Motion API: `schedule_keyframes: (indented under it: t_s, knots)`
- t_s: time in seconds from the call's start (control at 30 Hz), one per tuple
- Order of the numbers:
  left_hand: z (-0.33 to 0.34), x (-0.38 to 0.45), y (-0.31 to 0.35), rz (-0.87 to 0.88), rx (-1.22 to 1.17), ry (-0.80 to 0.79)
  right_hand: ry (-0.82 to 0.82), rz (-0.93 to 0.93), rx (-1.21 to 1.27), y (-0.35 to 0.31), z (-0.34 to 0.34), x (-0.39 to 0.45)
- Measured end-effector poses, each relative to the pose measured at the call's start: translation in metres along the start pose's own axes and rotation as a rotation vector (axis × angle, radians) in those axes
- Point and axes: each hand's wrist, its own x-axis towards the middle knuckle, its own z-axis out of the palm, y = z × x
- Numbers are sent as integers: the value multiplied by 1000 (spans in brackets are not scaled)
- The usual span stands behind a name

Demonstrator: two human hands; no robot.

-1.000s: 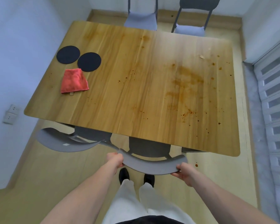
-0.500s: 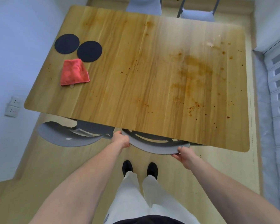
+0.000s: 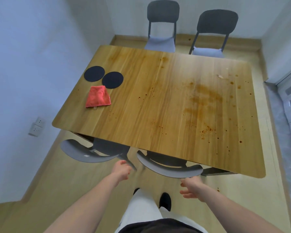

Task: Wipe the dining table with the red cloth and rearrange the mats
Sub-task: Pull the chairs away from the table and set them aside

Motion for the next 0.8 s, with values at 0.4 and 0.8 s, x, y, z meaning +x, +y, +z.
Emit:
schedule_keyframes:
  t_s: [0.4,0.8]
  knots:
    - [-107,22,-13,-119,-187,199,-239,40,27,-59,81,-11]
    - [-144,84,-17,-216,-288,200,-2,298,567,-117,134,-1]
